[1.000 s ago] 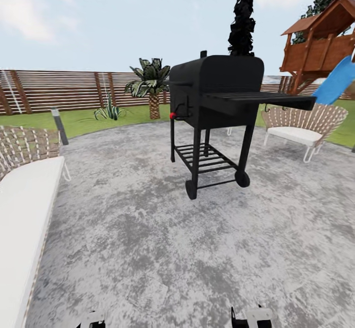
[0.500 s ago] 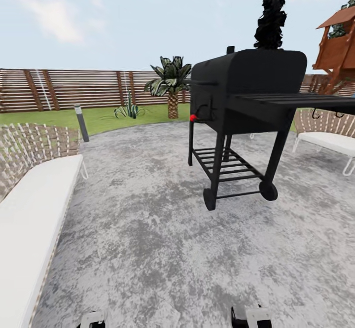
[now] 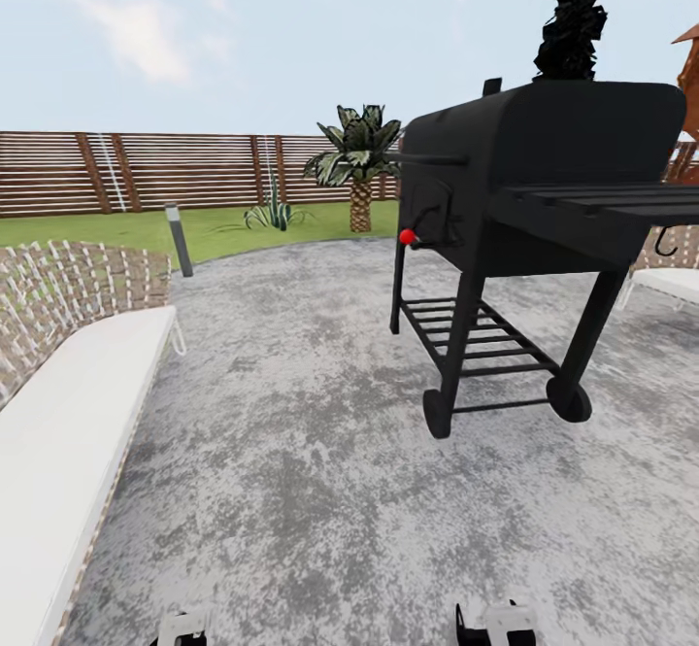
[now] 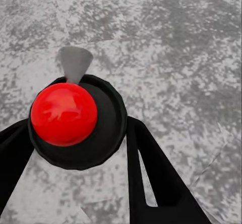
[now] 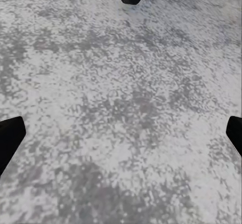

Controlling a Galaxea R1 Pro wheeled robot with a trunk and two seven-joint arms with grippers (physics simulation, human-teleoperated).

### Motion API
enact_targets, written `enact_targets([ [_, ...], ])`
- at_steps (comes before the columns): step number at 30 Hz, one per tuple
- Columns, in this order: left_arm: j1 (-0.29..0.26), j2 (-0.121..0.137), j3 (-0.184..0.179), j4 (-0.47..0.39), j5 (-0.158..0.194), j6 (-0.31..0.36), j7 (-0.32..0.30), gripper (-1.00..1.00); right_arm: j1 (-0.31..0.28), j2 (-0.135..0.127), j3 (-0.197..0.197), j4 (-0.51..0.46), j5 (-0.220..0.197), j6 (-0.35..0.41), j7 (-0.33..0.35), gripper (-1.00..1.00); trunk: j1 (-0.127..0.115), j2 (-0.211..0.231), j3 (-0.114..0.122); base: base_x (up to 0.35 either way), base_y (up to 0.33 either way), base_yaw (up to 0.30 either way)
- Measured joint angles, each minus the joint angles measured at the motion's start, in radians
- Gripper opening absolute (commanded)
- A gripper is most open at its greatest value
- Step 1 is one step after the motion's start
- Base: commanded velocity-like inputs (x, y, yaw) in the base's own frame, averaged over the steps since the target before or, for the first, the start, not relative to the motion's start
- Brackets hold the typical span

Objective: Pick up the pesticide atomizer in the garden and spray insectifuge to fully cover both potted plants in the garden.

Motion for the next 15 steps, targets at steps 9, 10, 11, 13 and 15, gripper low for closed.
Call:
enact_targets([
  [9, -0.001, 0.0, 0.0, 0.0, 0.0, -0.001, 0.0, -1.0, 0.0, -0.005, 0.0, 0.0, -0.001, 0.0, -0.001, 1.0, 0.0, 0.0, 0.0, 0.341, 0.0, 0.0],
  [10, -0.001, 0.0, 0.0, 0.0, 0.0, -0.001, 0.0, -1.0, 0.0, -0.005, 0.0, 0.0, -0.001, 0.0, -0.001, 1.0, 0.0, 0.0, 0.0, 0.341, 0.0, 0.0],
  [11, -0.001, 0.0, 0.0, 0.0, 0.0, -0.001, 0.001, -1.0, 0.0, -0.005, 0.0, -0.001, -0.001, 0.0, -0.001, 1.0, 0.0, 0.0, 0.0, 0.341, 0.0, 0.0],
  [13, 0.0, 0.0, 0.0, 0.0, 0.0, 0.0, 0.001, -1.0, 0.0, -0.004, 0.0, -0.001, -0.001, 0.0, -0.001, 1.0, 0.0, 0.0, 0.0, 0.341, 0.0, 0.0],
  [15, 0.0, 0.001, 0.0, 0.0, 0.0, 0.0, 0.001, -1.0, 0.0, -0.004, 0.0, -0.001, -0.001, 0.0, -0.001, 1.0, 0.0, 0.0, 0.0, 0.341, 0.0, 0.01],
])
